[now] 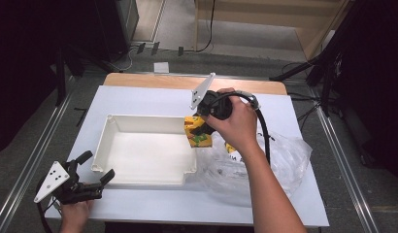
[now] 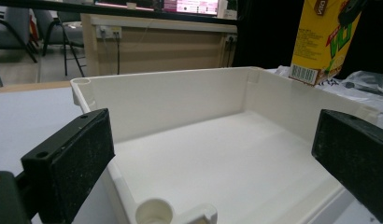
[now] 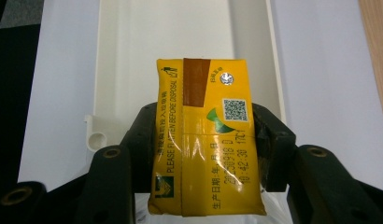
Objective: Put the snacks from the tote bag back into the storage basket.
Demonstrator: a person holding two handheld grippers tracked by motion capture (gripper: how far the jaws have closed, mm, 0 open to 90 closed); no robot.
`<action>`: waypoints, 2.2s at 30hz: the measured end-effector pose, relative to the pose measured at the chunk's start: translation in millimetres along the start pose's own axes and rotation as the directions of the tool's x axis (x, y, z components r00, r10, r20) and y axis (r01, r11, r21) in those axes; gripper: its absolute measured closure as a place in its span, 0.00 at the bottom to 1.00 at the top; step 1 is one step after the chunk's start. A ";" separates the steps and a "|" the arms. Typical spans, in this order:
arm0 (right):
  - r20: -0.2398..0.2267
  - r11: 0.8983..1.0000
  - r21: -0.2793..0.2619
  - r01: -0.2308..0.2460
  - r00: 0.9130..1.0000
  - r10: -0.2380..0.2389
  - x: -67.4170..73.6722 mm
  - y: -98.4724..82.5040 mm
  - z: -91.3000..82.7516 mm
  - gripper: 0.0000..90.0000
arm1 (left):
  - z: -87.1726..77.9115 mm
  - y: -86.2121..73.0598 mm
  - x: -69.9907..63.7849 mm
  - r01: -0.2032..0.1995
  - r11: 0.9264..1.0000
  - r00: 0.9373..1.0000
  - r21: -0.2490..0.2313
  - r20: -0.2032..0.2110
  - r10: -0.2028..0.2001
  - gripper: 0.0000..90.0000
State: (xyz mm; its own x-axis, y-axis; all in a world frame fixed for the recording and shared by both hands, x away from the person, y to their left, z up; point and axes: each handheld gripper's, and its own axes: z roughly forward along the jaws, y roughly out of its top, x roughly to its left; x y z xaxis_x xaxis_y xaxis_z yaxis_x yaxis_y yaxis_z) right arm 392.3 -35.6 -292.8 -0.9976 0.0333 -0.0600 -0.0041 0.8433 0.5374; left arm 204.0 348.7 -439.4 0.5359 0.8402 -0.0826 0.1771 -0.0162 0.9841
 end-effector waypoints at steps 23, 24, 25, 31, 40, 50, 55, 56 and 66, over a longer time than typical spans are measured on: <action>-0.027 0.999 -0.033 0.028 0.999 -0.029 -0.6 15.9 16.8 0.58 | 0.8 -0.2 -1.2 -0.006 1.000 1.000 0.005 -0.003 0.006 0.00; -0.027 0.999 -0.033 0.028 0.999 -0.029 -0.6 15.9 16.8 0.58 | 0.9 -0.2 -1.2 -0.007 1.000 1.000 0.004 -0.002 0.007 0.00; -0.028 0.999 -0.035 0.029 0.999 -0.030 -0.5 16.7 18.1 0.58 | 0.9 -0.2 -1.3 -0.008 1.000 1.000 0.005 -0.002 0.008 0.00; -0.039 0.999 -0.037 0.032 0.999 -0.034 -0.8 19.6 23.2 0.58 | 1.1 -0.1 -1.5 -0.012 1.000 1.000 0.010 -0.003 0.012 0.00; -0.043 0.999 -0.039 0.033 0.998 -0.035 -1.2 21.5 27.6 0.58 | 1.0 -0.2 -1.4 -0.013 1.000 1.000 0.009 -0.002 0.013 0.00; -0.044 0.999 -0.035 0.032 0.998 -0.034 -0.8 25.0 29.8 0.58 | 0.9 -0.2 -1.5 -0.011 1.000 1.000 0.007 0.000 0.011 0.00; -0.050 0.998 -0.037 0.041 0.998 -0.043 -1.2 28.3 32.1 0.58 | 1.0 -0.2 -1.4 -0.011 1.000 1.000 0.006 0.000 0.011 0.00; -0.050 0.998 -0.037 0.041 0.998 -0.043 -1.2 28.3 32.1 0.58 | 1.0 -0.2 -1.4 -0.011 1.000 1.000 0.006 0.000 0.011 0.00; -0.056 0.998 -0.037 0.053 0.997 -0.055 -1.0 34.5 36.4 0.58 | 1.0 -0.2 -1.4 -0.012 1.000 1.000 0.006 0.001 0.012 0.00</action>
State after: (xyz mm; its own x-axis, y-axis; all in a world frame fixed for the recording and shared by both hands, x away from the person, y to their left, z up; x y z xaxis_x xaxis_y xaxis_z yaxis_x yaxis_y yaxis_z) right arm 395.7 13.0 -304.8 -0.9982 -0.0430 -0.0421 -0.0593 0.8233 0.5644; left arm 204.0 347.0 -439.7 0.5392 0.8392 -0.0713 0.1757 -0.0293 0.9840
